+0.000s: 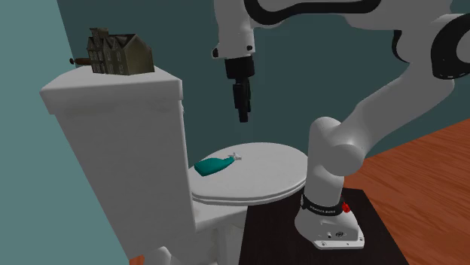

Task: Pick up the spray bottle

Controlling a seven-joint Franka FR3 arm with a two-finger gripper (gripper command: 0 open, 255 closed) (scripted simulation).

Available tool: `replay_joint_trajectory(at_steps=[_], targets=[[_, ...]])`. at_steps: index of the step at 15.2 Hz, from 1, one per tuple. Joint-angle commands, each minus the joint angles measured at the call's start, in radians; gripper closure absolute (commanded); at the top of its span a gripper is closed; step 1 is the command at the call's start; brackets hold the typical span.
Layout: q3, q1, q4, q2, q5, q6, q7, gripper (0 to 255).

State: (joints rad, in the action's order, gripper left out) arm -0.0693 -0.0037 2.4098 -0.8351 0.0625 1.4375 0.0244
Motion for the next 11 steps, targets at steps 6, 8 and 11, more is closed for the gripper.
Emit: replay_joint_trajectory(at_steps=[6, 8, 11], targets=[[0.115, -0.004, 0.132, -0.037, -0.091, 0.112, -0.185, 0], [0.164, -0.008, 0.175, -0.037, -0.129, 0.163, -0.258, 0], [0.241, -0.018, 0.227, -0.018, -0.188, 0.246, -0.367, 0]])
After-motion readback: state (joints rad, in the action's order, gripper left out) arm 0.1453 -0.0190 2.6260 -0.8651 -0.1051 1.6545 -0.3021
